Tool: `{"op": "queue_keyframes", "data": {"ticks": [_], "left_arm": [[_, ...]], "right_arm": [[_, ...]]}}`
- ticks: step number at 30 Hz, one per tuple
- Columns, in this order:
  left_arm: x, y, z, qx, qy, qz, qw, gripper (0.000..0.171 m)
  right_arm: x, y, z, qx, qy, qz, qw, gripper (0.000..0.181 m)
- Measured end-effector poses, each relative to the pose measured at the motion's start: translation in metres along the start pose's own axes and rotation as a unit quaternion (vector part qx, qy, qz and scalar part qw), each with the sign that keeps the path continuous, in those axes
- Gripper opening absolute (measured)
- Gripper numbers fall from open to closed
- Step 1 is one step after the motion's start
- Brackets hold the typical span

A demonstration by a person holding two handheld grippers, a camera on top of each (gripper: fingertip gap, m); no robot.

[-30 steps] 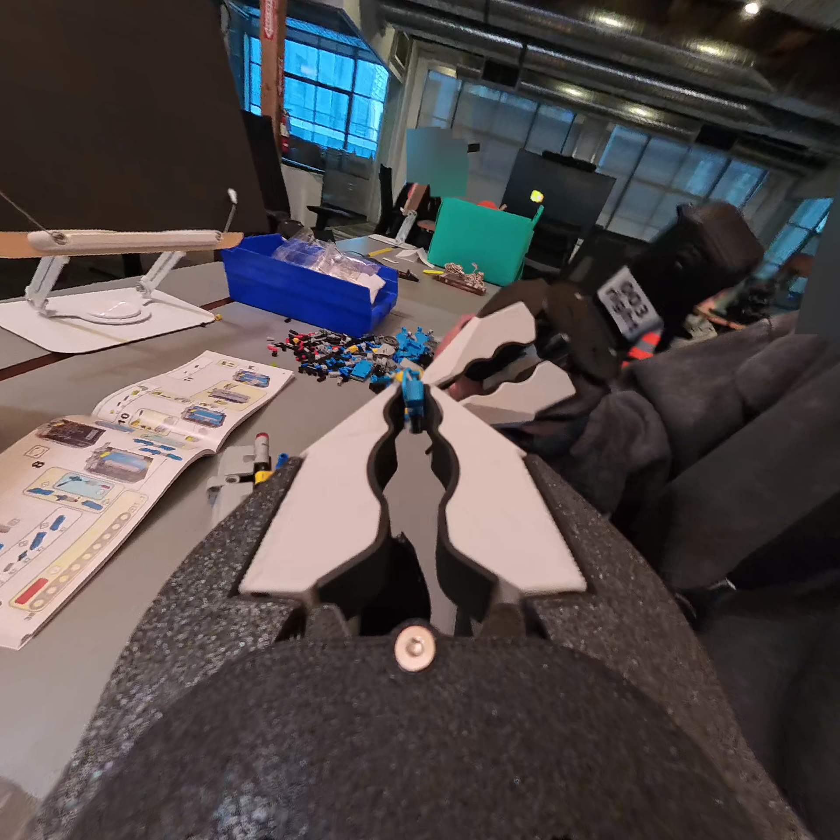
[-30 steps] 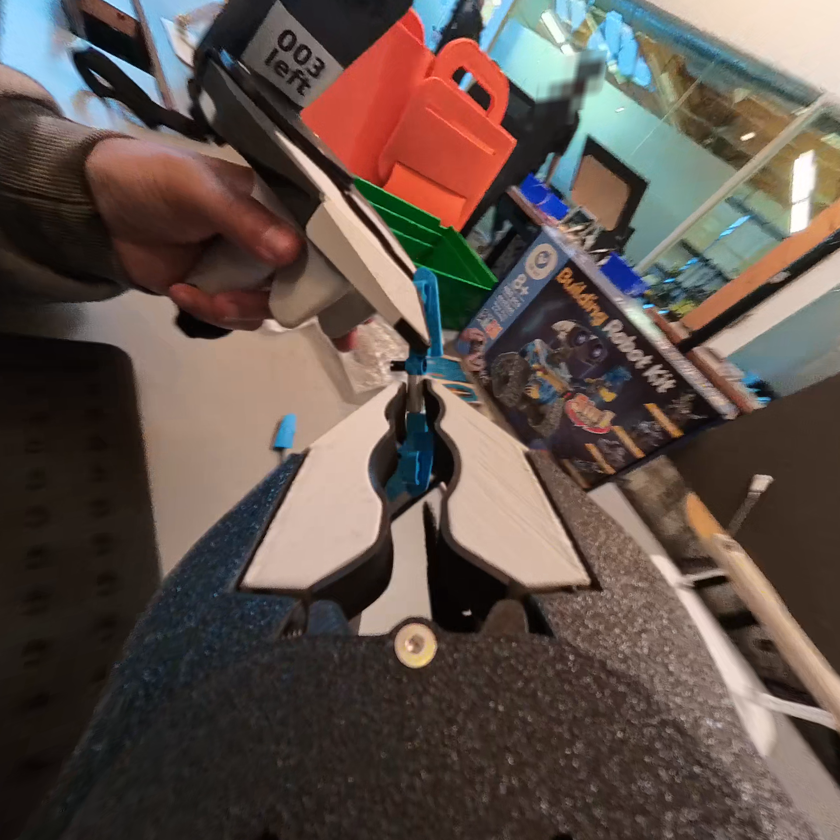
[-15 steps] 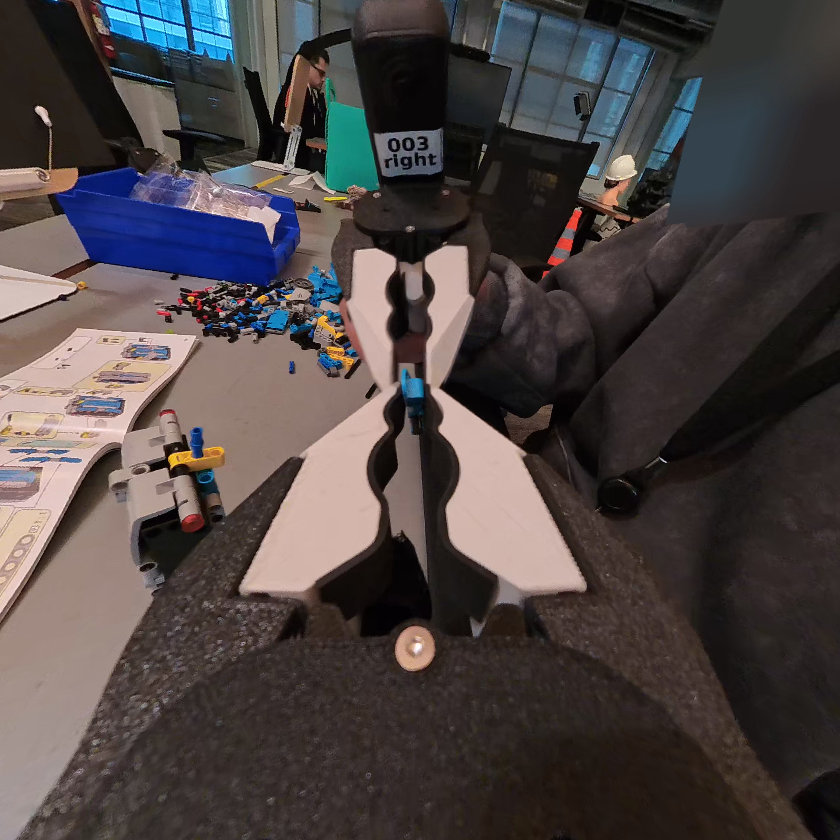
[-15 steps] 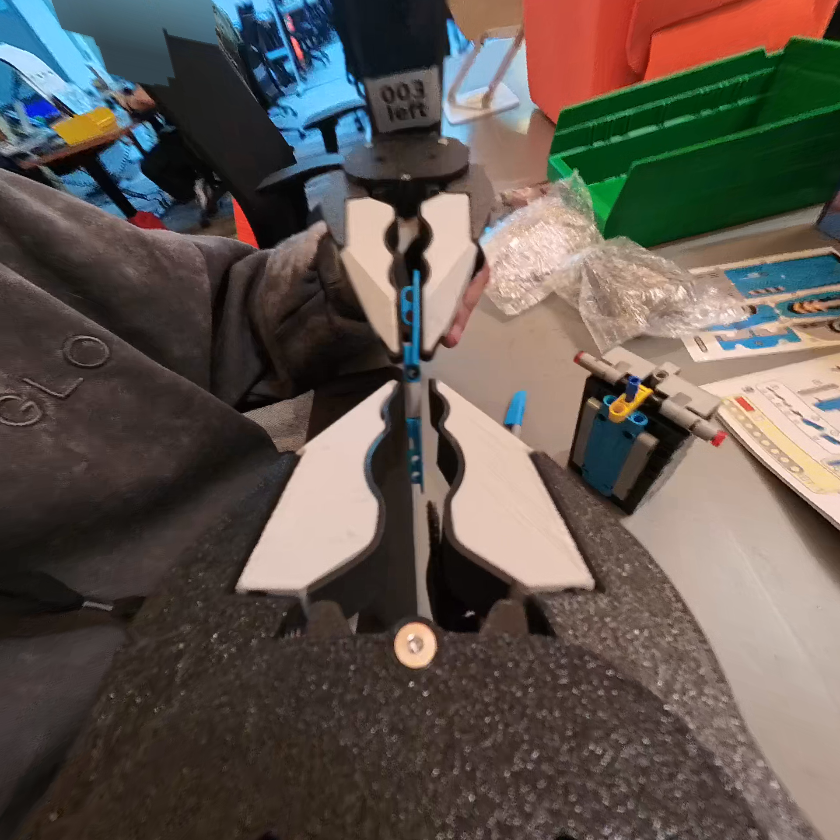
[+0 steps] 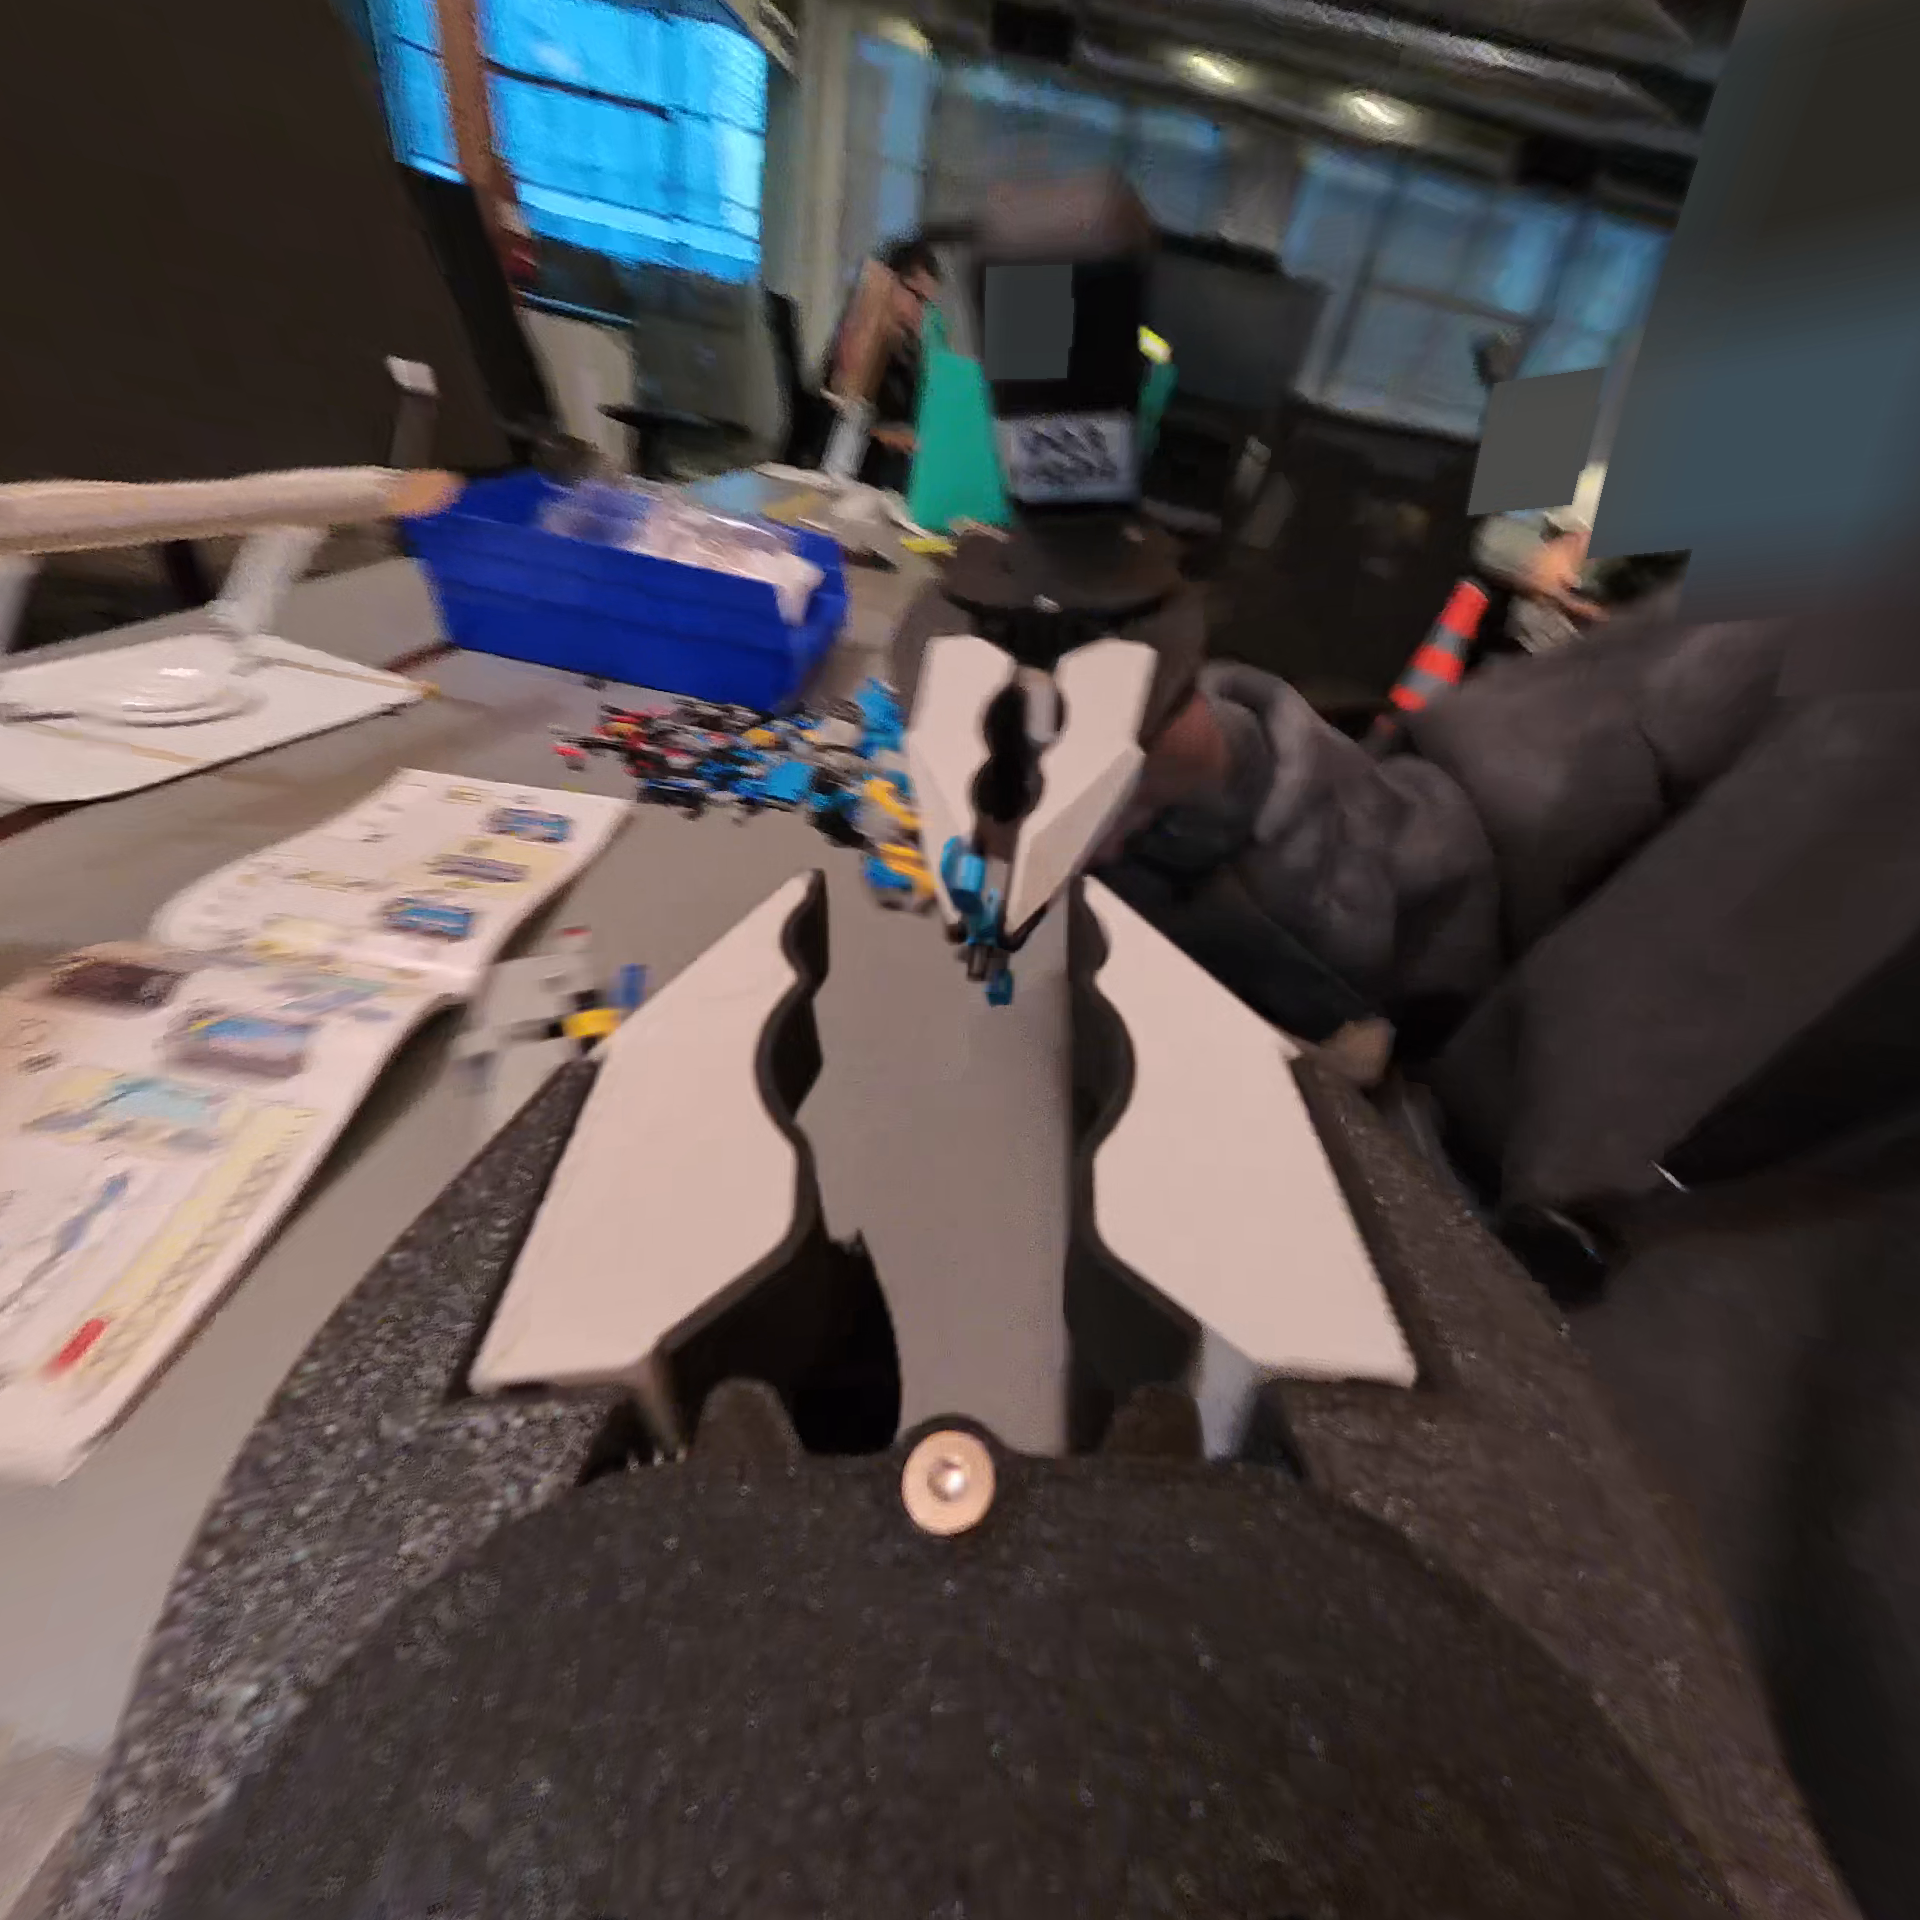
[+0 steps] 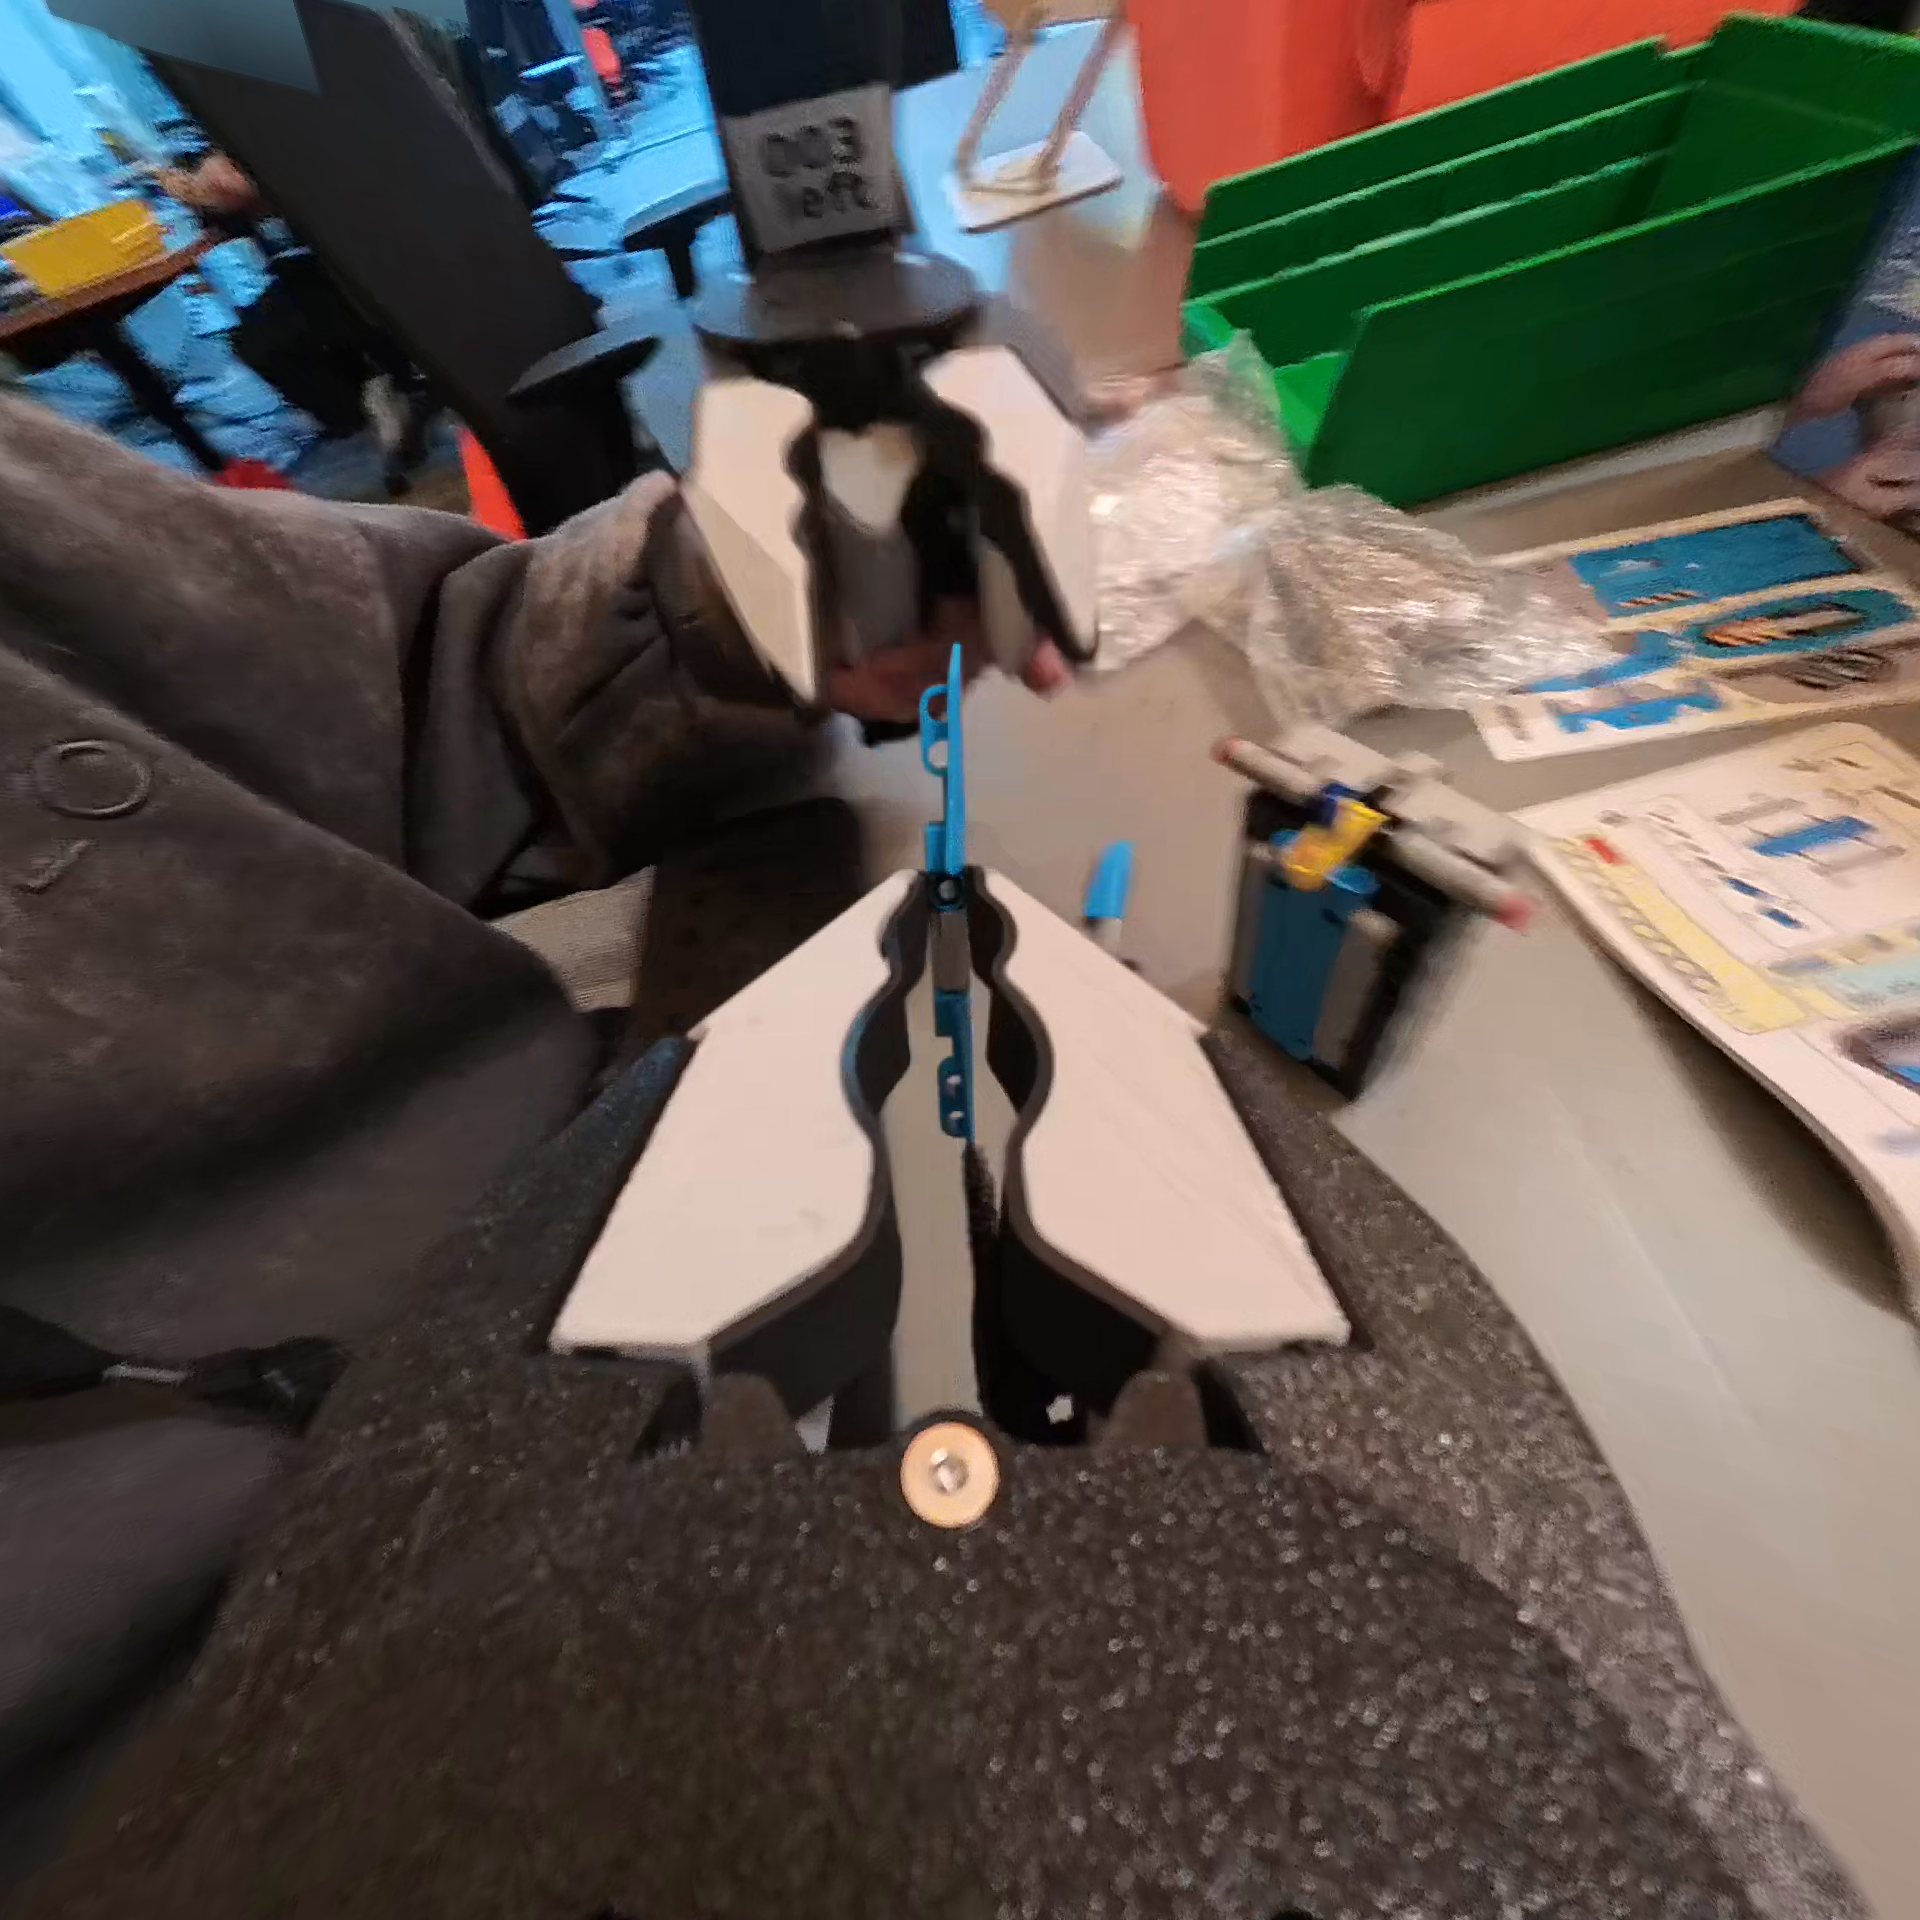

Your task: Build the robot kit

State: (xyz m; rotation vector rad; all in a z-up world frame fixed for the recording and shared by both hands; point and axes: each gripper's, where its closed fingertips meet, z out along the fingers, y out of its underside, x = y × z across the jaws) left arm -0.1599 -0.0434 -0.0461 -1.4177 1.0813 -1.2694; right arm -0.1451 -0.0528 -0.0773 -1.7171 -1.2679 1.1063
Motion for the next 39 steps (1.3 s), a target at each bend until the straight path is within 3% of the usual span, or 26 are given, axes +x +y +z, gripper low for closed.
{"op": "queue_keyframes", "data": {"ticks": [2, 4, 6, 9, 12, 15, 20, 23, 27, 34, 39], "left_arm": [[-0.044, -0.001, -0.019, 0.021, -0.099, -0.021, 0.995, 0.055], [-0.080, 0.025, -0.028, -0.020, -0.176, -0.020, 0.984, 0.075], [-0.094, 0.055, -0.018, -0.069, -0.195, -0.056, 0.977, 0.092], [-0.100, 0.076, 0.004, -0.104, -0.201, -0.083, 0.971, 0.095], [-0.107, 0.089, 0.018, -0.143, -0.210, -0.047, 0.966, 0.087], [-0.113, 0.098, 0.028, -0.155, -0.204, -0.022, 0.966, 0.047], [-0.123, 0.093, 0.028, -0.141, -0.172, -0.083, 0.971, 0.045], [-0.140, 0.088, 0.025, -0.109, -0.168, -0.151, 0.968, 0.045], [-0.148, 0.085, 0.024, -0.084, -0.160, -0.166, 0.969, 0.045], [-0.156, 0.085, 0.024, -0.051, -0.148, -0.234, 0.960, 0.045], [-0.158, 0.085, 0.023, -0.040, -0.131, -0.263, 0.955, 0.045]], "right_arm": [[0.037, 0.004, -0.015, 0.018, 0.073, 0.022, 0.997, 0.007], [0.071, 0.009, -0.028, 0.058, 0.125, 0.064, 0.988, 0.007], [0.096, 0.018, -0.031, 0.100, 0.156, 0.123, 0.975, 0.007], [0.108, 0.033, -0.018, 0.137, 0.141, 0.197, 0.960, 0.007], [0.109, 0.035, -0.010, 0.167, 0.103, 0.244, 0.950, 0.007], [0.113, 0.036, -0.016, 0.180, 0.100, 0.259, 0.944, 0.007], [0.138, 0.042, -0.049, 0.224, 0.168, 0.278, 0.919, 0.006], [0.158, 0.041, -0.083, 0.241, 0.260, 0.235, 0.905, 0.007], [0.163, 0.029, -0.105, 0.258, 0.329, 0.170, 0.893, 0.007], [0.162, 0.026, -0.076, 0.211, 0.327, 0.132, 0.912, 0.007], [0.156, 0.021, -0.020, 0.181, 0.270, 0.165, 0.931, 0.007]]}}
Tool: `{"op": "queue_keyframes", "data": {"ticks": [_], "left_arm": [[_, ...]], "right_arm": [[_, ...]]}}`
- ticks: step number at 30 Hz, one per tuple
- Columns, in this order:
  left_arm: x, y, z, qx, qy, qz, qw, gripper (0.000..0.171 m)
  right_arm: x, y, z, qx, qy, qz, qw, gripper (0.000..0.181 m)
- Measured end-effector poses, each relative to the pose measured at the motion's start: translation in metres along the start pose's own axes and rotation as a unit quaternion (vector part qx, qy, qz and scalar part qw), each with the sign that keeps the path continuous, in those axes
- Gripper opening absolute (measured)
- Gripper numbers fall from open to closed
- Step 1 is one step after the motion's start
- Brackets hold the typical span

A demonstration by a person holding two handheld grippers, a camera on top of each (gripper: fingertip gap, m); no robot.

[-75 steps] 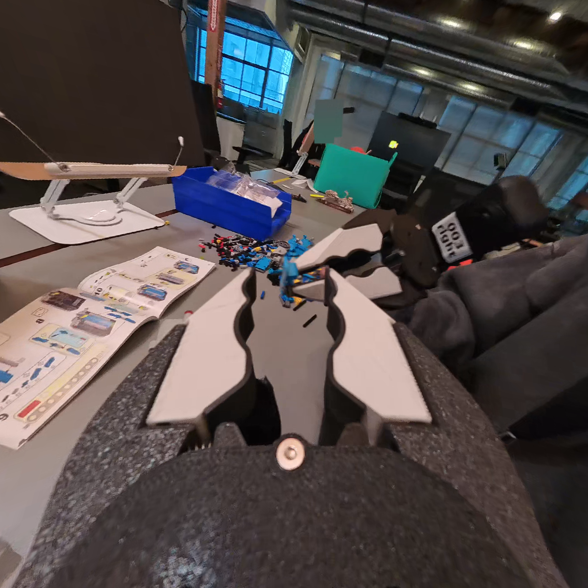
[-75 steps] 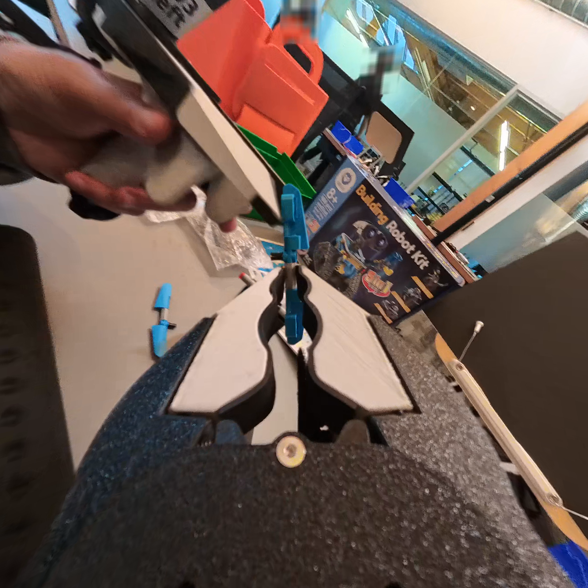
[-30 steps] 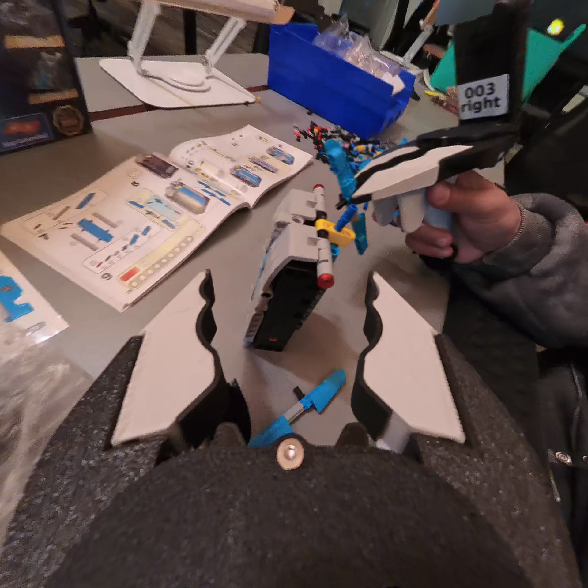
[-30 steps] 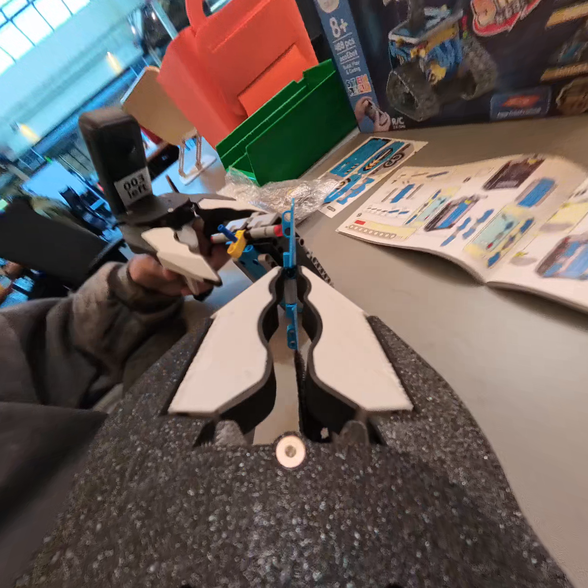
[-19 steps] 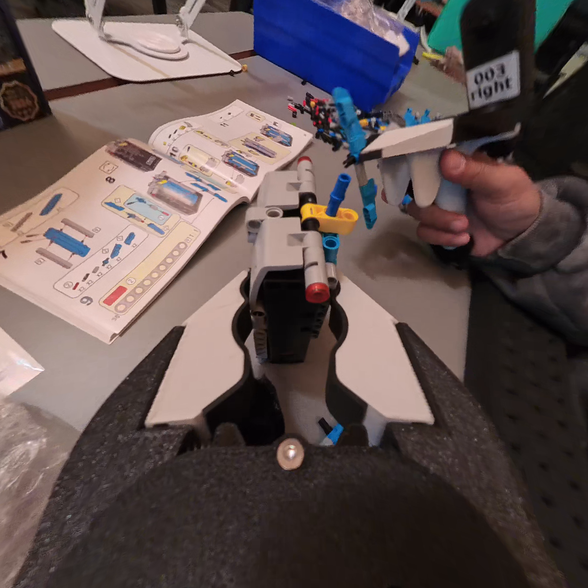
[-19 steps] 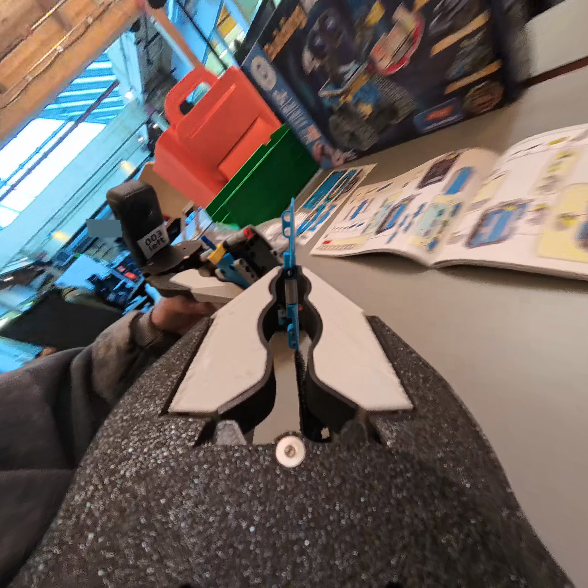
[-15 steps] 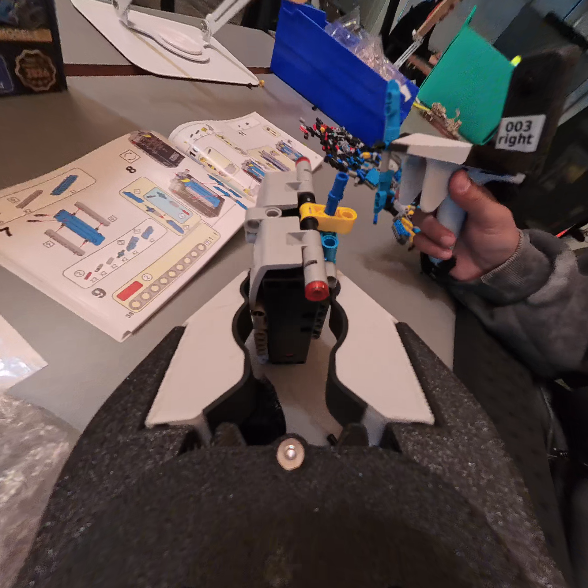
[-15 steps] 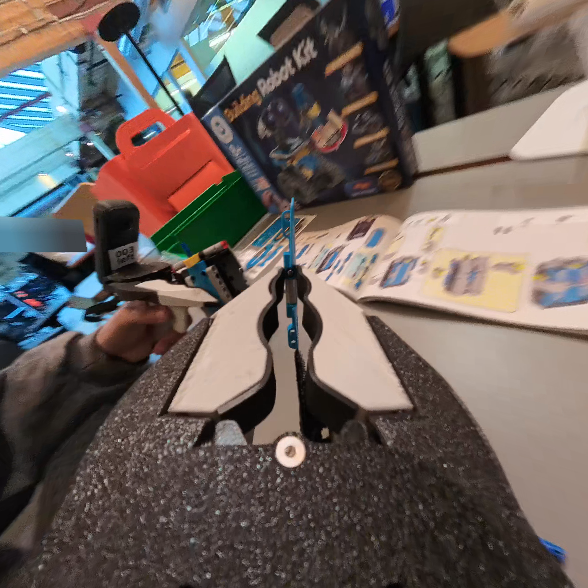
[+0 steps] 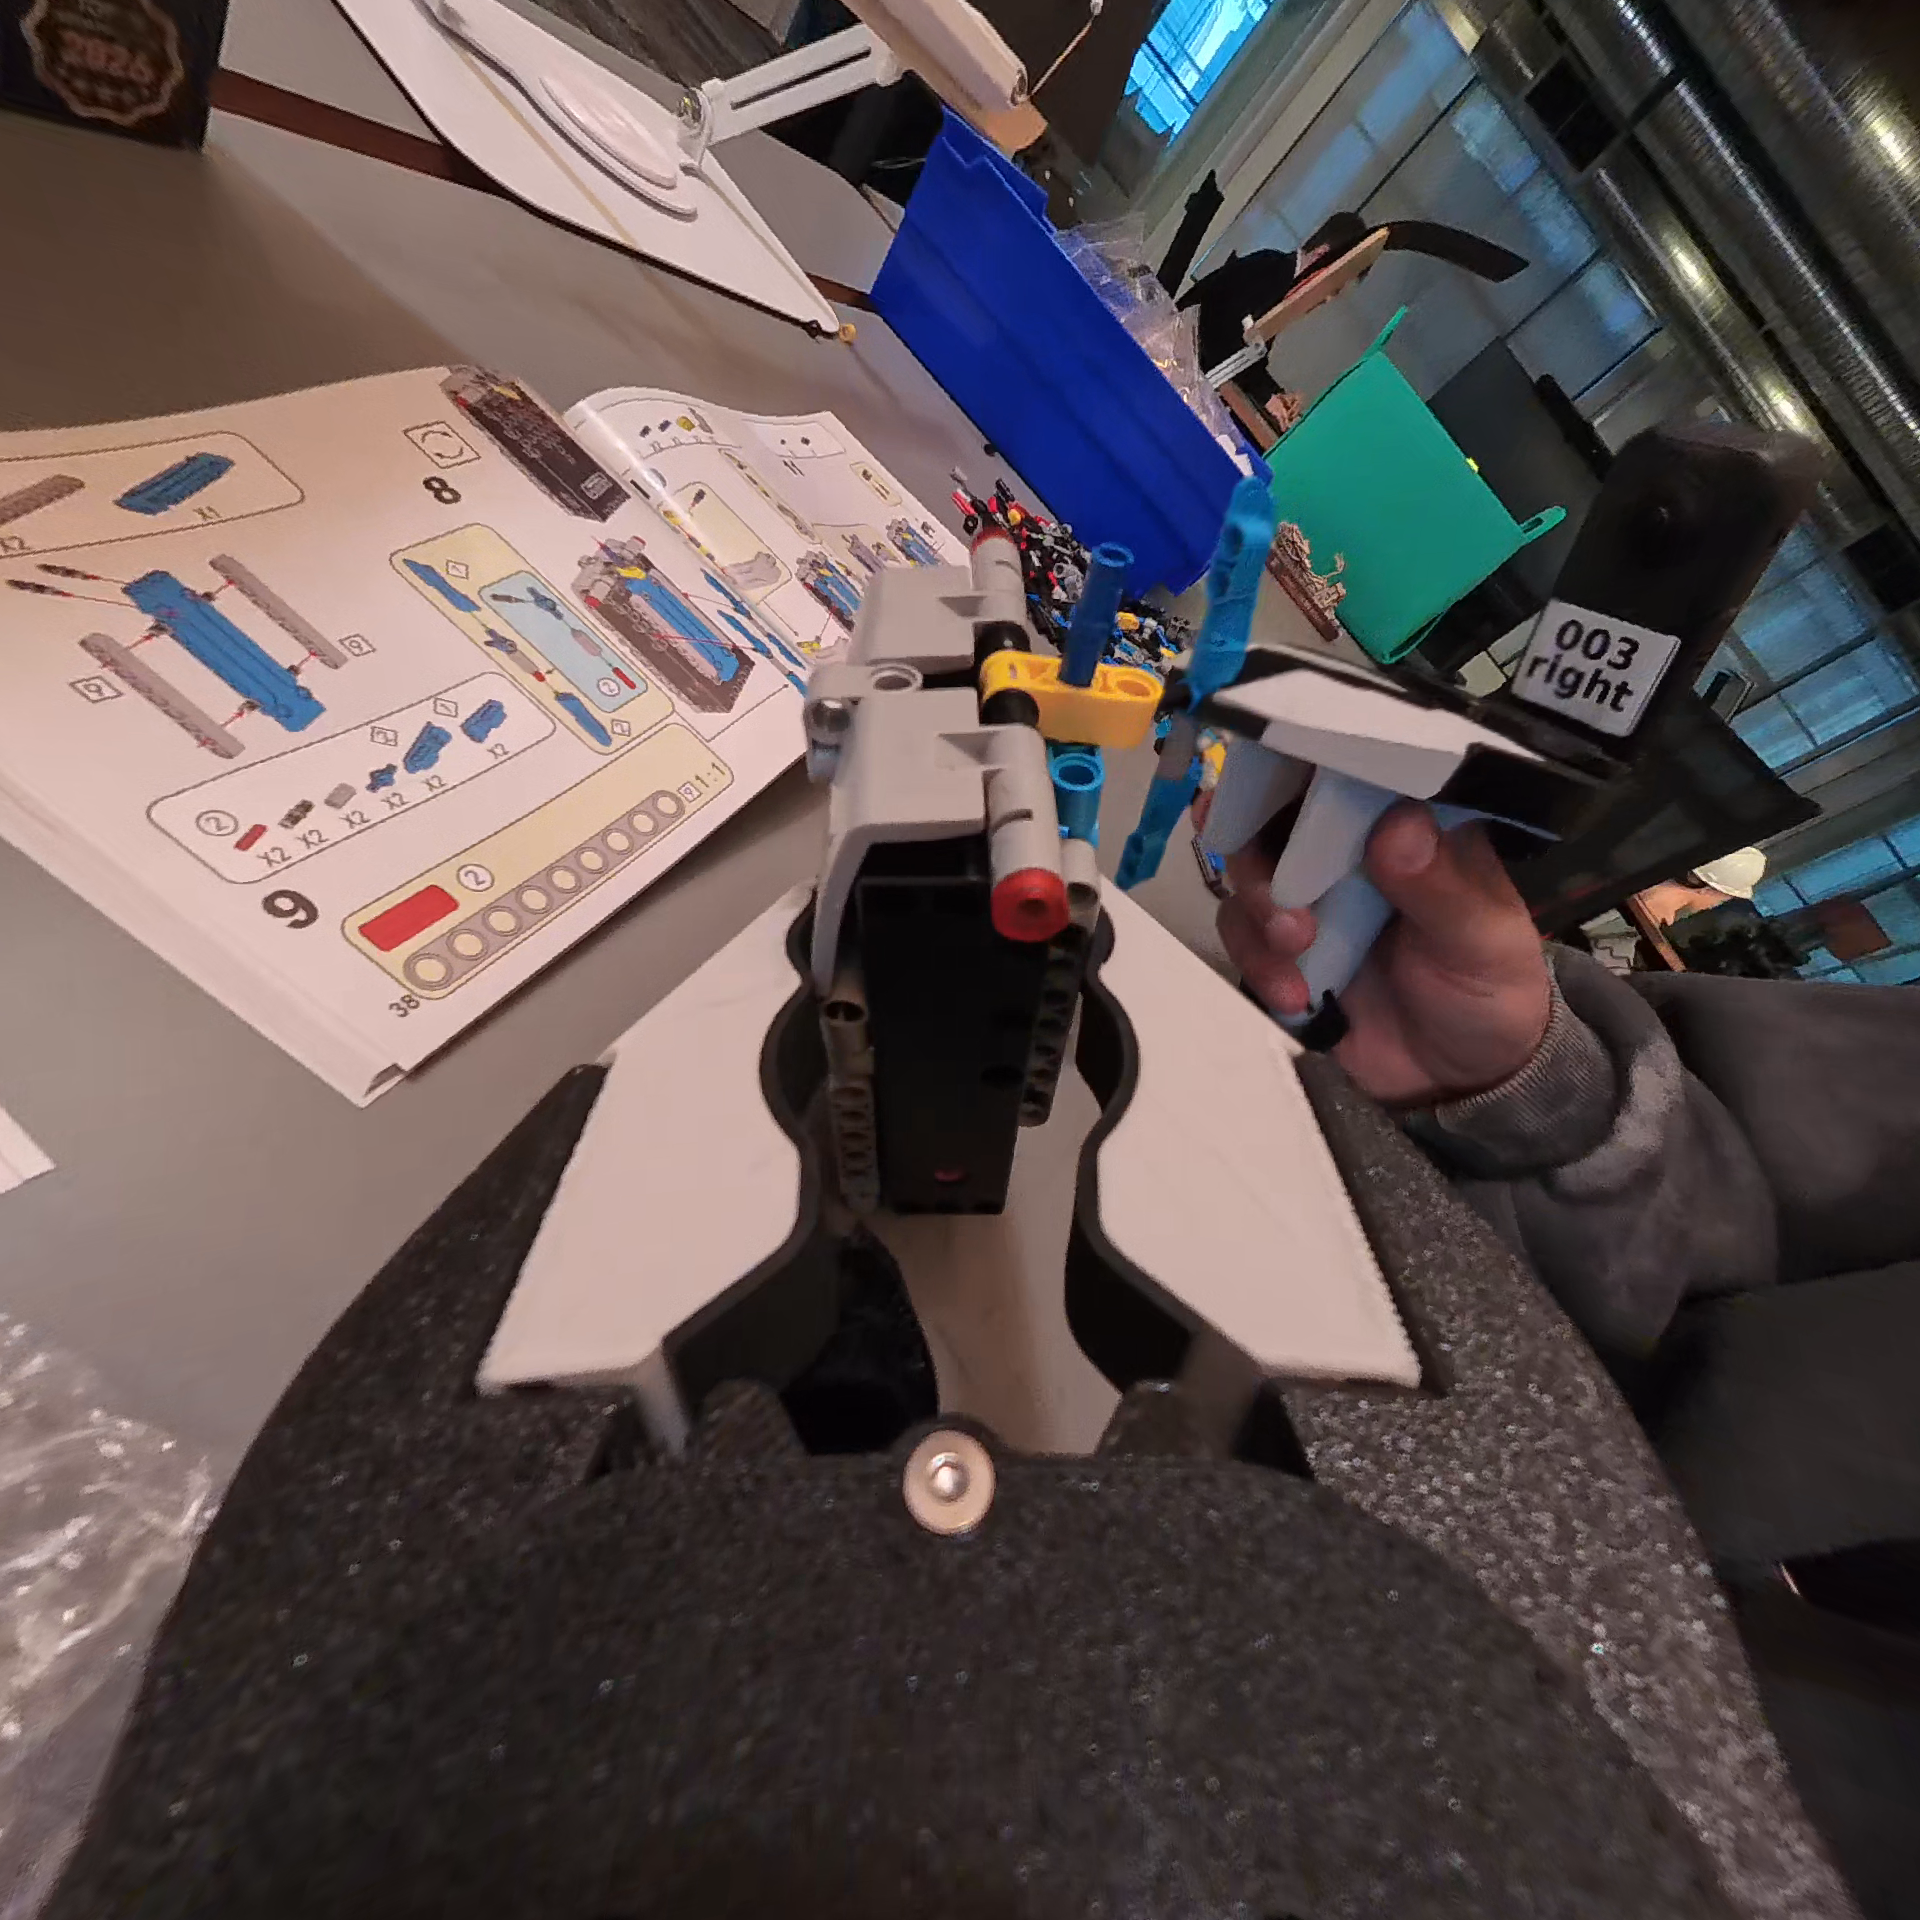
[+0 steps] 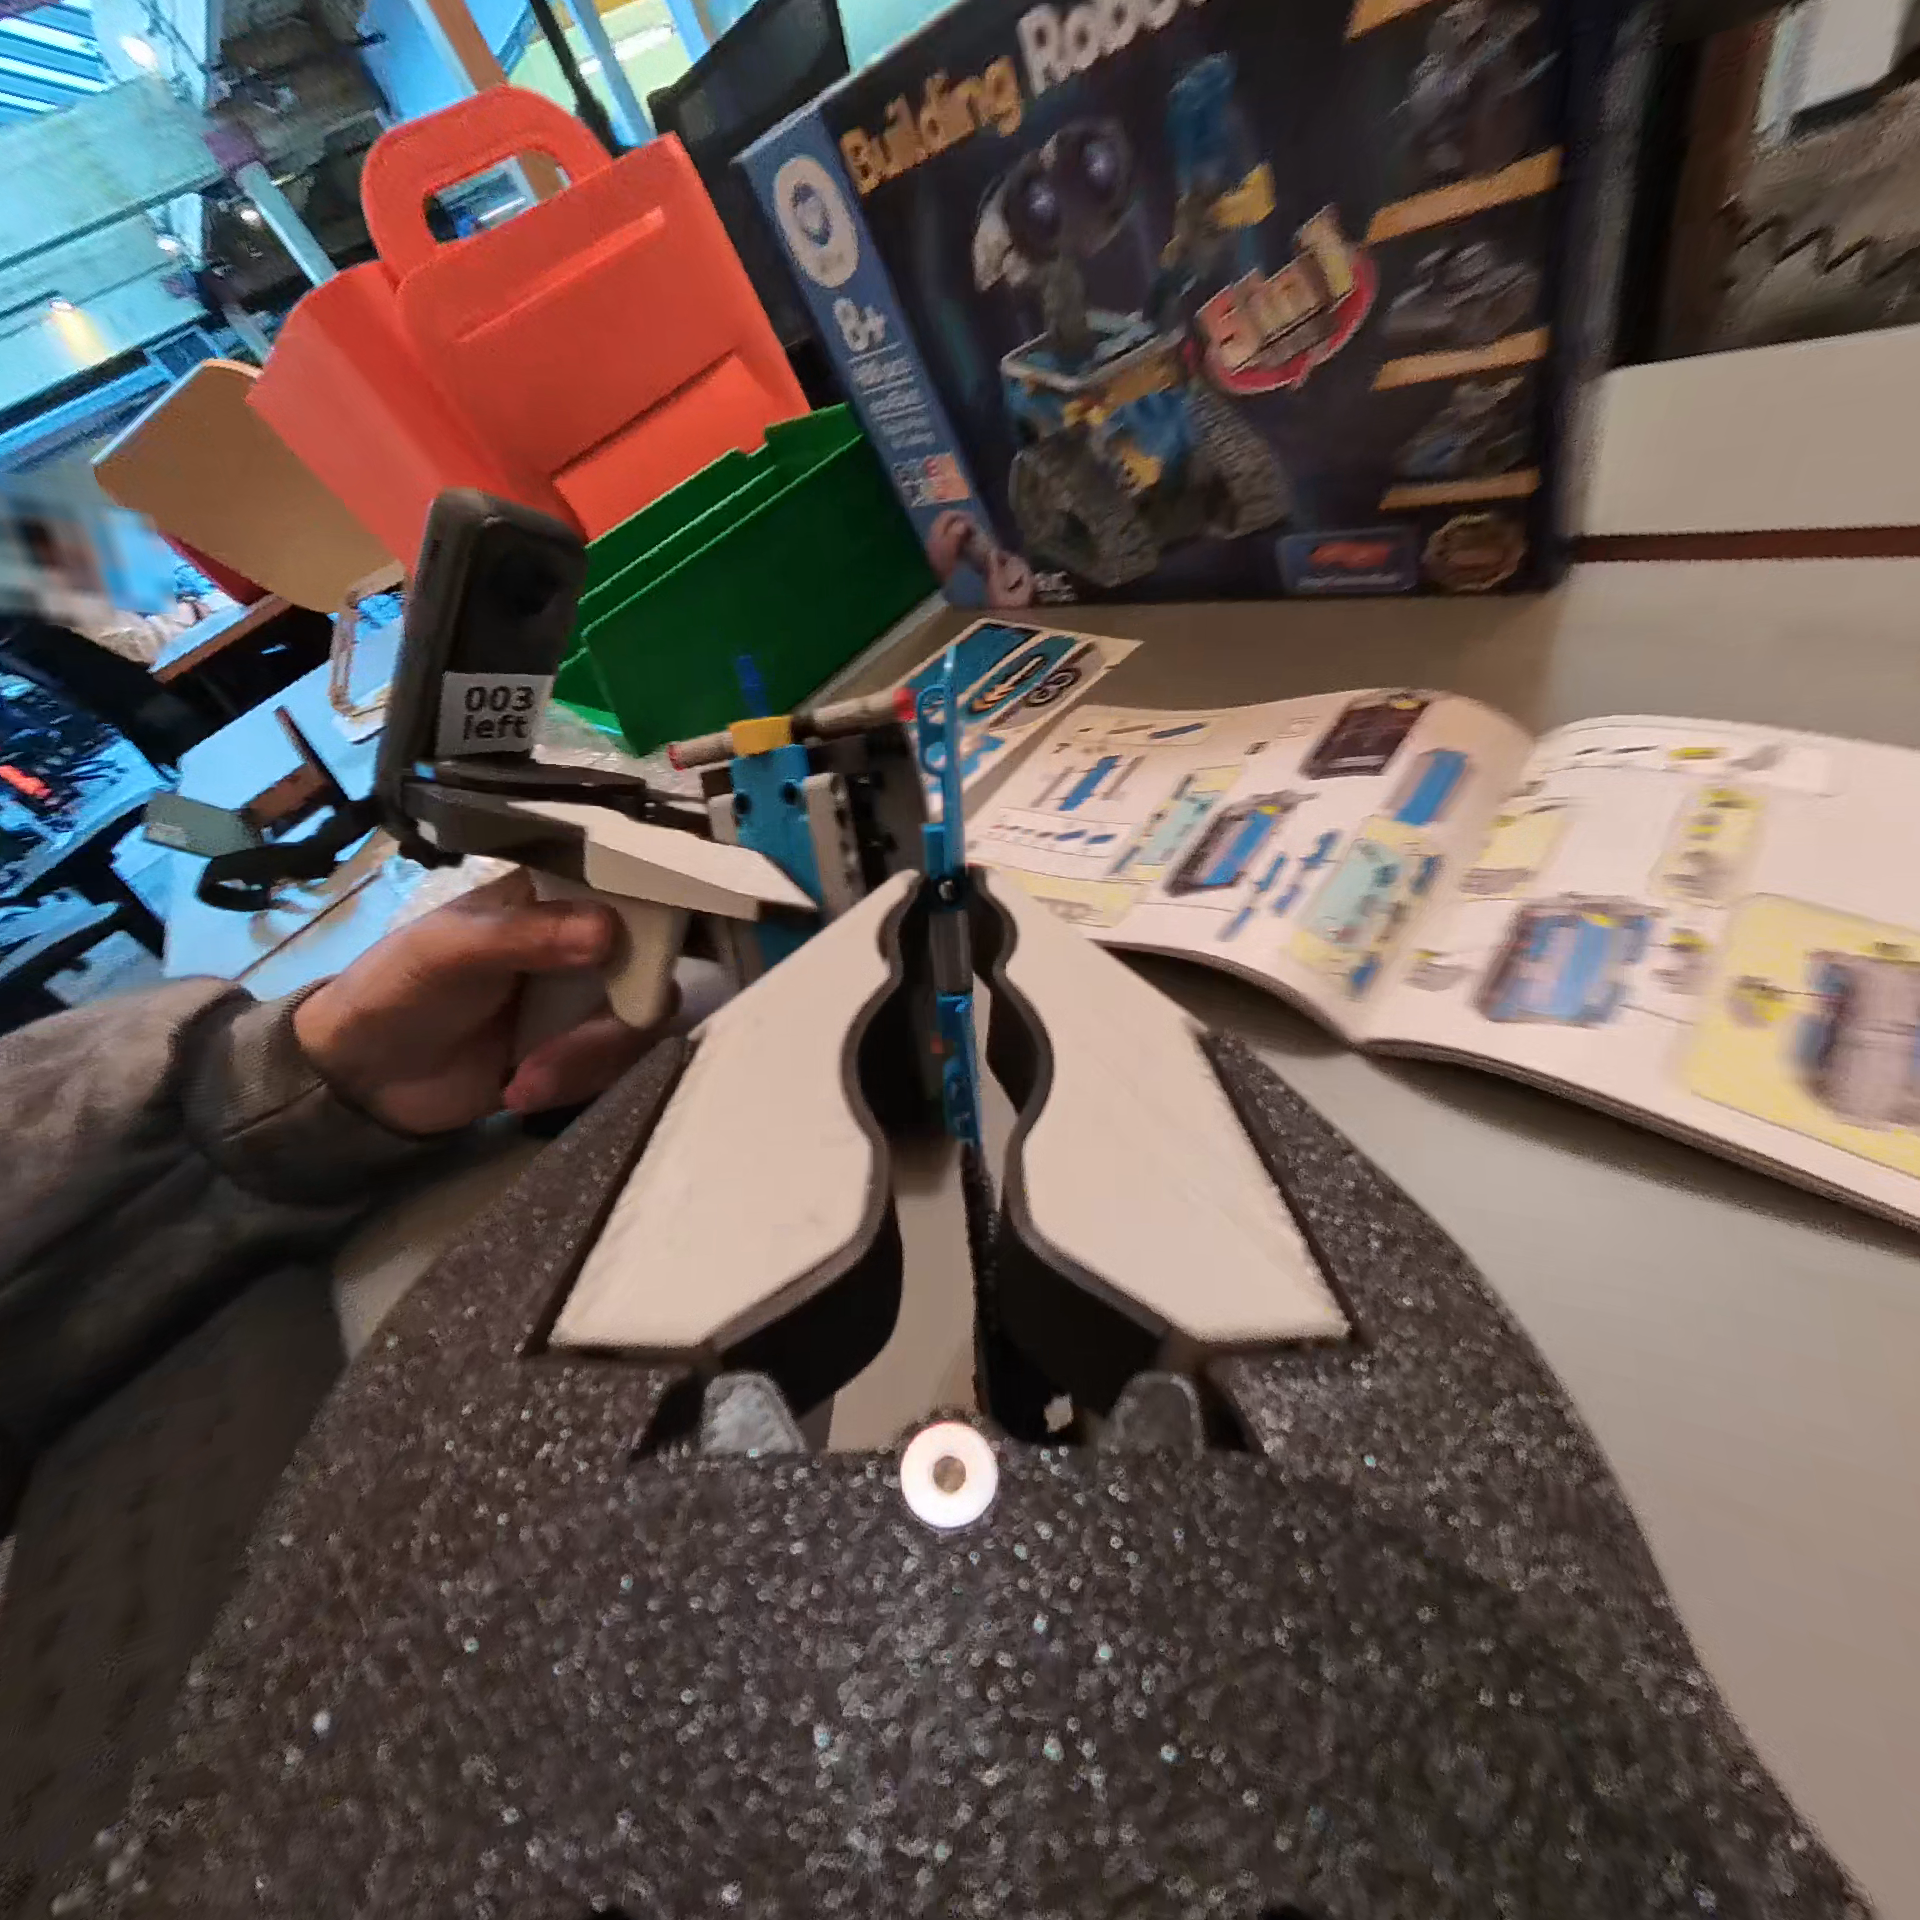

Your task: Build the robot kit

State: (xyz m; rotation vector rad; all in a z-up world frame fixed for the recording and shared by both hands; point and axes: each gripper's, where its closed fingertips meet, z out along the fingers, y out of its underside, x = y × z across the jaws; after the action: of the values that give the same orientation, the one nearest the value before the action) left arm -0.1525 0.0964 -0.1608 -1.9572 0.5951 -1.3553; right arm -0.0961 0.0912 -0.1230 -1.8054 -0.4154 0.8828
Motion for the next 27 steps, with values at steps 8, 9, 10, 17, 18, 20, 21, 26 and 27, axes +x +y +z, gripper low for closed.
{"op": "queue_keyframes", "data": {"ticks": [8, 9, 10, 17, 18, 20, 21, 26, 27], "left_arm": [[0.001, 0.000, 0.000, 0.004, -0.007, 0.005, 1.000, 0.045], [0.001, 0.000, 0.000, 0.005, -0.008, 0.005, 1.000, 0.045], [0.000, 0.000, 0.000, 0.005, -0.009, 0.004, 1.000, 0.045], [0.001, 0.000, 0.000, 0.007, -0.015, 0.006, 1.000, 0.045], [0.001, 0.000, 0.000, 0.007, -0.017, 0.008, 1.000, 0.045], [0.001, 0.000, 0.000, 0.010, -0.021, 0.016, 1.000, 0.044], [0.002, 0.001, 0.000, 0.010, -0.023, 0.021, 0.999, 0.044], [0.004, 0.002, 0.000, 0.003, -0.057, 0.079, 0.995, 0.044], [0.004, 0.003, -0.001, 0.001, -0.060, 0.086, 0.994, 0.044]], "right_arm": [[-0.019, 0.014, 0.035, -0.042, -0.006, -0.004, 0.999, 0.006], [-0.021, 0.016, 0.037, -0.047, -0.012, 0.002, 0.999, 0.006], [-0.022, 0.020, 0.039, -0.054, -0.013, 0.003, 0.998, 0.007], [-0.021, 0.022, 0.042, -0.067, 0.027, -0.068, 0.995, 0.007], [-0.020, 0.023, 0.041, -0.070, 0.038, -0.087, 0.993, 0.007], [-0.021, 0.023, 0.041, -0.078, 0.058, -0.120, 0.988, 0.007], [-0.021, 0.023, 0.041, -0.081, 0.061, -0.126, 0.987, 0.007], [-0.023, 0.025, 0.039, -0.101, 0.063, -0.139, 0.983, 0.006], [-0.024, 0.025, 0.039, -0.101, 0.061, -0.154, 0.981, 0.007]]}}
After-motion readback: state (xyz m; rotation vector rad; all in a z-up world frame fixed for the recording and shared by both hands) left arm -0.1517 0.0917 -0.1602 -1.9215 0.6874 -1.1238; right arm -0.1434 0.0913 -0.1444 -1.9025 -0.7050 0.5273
